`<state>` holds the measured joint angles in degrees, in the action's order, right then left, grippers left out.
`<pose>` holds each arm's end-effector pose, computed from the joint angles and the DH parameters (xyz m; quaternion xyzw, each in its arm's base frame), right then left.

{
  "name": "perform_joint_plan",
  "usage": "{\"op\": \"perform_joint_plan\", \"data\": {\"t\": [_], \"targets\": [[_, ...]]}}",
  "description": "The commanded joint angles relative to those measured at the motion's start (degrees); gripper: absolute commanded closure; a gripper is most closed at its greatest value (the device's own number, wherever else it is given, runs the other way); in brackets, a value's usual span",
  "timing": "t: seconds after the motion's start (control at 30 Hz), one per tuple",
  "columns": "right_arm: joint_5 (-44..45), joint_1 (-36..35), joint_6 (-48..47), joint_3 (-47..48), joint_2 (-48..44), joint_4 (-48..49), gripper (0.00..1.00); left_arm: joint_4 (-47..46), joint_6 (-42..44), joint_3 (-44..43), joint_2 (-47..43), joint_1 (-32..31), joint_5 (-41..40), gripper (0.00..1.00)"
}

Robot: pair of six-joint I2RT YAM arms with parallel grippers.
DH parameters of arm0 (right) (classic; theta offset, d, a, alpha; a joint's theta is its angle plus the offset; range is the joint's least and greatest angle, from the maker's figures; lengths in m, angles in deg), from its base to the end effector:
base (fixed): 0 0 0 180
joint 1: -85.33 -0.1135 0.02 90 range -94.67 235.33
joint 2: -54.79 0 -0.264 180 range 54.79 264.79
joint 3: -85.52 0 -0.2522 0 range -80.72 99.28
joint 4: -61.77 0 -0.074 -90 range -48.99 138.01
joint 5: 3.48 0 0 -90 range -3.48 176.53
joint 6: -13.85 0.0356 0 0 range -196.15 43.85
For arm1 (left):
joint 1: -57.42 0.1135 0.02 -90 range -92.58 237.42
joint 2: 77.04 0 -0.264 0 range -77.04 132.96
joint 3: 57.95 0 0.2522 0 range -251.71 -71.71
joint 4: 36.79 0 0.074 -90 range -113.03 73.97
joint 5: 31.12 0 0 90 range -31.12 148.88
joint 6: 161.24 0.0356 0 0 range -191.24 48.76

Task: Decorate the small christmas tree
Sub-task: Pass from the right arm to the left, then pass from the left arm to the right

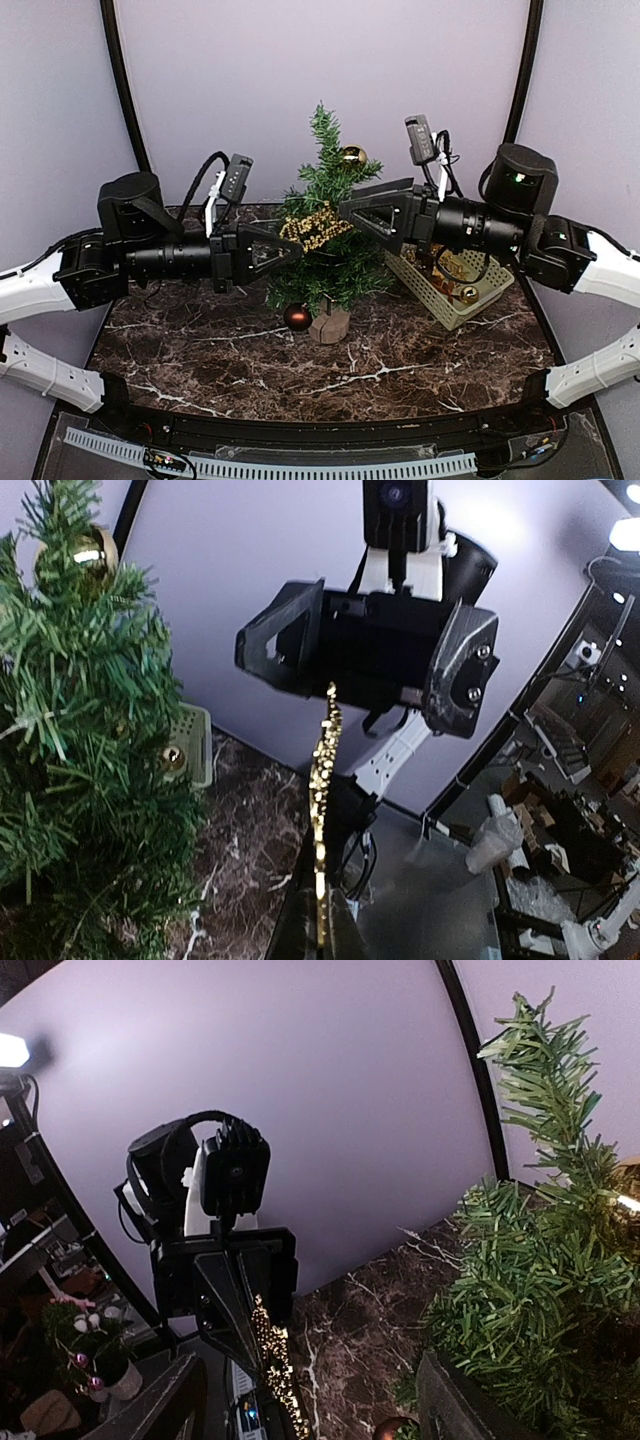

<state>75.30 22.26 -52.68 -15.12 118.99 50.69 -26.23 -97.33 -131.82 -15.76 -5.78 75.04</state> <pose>0.1103 0.2324 0.4249 -0.2971 0.6139 0.5477 0.4847 0.1027 -0.2253 0.4038 0.3147 0.6197 -0.5700 0.4382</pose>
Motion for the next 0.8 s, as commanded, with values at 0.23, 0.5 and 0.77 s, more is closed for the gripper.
{"op": "perform_joint_plan", "data": {"t": [0.23, 0.5, 0.77], "targets": [[-11.3, -0.2, -4.6, 6.3, 3.0, -20.7, 0.36, 16.2, 4.1, -7.1, 1.6, 0.6, 10.0, 1.0], [-15.0, -0.4, -4.8, 6.2, 4.8, -17.1, 0.8, 17.0, 3.8, -7.8, 2.6, 0.6, 10.8, 1.0], [-12.7, -0.5, -3.1, 2.6, 1.6, -11.9, 1.0, 17.0, 3.4, -7.0, 2.0, 0.9, 7.1, 0.9]]}}
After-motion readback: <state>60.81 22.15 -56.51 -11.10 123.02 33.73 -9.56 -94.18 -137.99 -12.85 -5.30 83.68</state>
